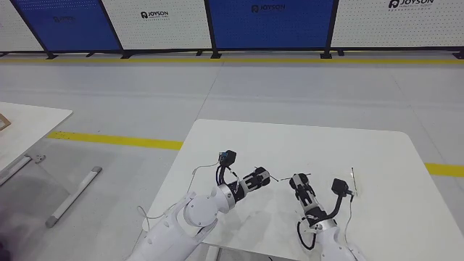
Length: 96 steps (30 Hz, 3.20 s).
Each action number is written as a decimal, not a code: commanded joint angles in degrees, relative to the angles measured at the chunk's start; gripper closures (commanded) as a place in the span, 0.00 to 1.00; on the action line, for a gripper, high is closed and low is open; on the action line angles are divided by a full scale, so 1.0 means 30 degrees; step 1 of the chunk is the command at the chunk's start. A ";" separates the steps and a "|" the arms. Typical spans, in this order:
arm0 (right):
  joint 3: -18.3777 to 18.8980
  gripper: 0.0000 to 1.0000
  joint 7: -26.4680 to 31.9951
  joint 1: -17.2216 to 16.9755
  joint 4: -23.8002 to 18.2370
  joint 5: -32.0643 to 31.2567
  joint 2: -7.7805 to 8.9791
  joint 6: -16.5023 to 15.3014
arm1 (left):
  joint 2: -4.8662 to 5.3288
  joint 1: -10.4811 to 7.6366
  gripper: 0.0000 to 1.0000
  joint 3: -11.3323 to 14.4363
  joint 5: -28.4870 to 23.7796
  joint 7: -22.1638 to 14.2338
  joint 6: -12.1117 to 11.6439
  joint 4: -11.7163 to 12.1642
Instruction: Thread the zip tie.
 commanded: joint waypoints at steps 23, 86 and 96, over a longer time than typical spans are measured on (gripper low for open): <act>0.0764 1.00 0.1098 -0.0538 -0.0640 -0.0015 0.0008 -0.0070 | 0.0000 0.0000 1.00 0.0000 0.0000 0.0000 0.0000 0.0000; 0.1526 1.00 -0.0521 -0.1624 -0.1760 -0.1137 -0.0191 0.0461 | 0.0000 0.0000 1.00 0.0000 0.0000 0.0000 0.0000 0.0000; 0.1192 1.00 -0.0986 -0.1169 -0.1201 -0.1790 -0.0455 0.2433 | 0.0000 0.0000 1.00 0.0000 0.0000 0.0000 0.0000 0.0000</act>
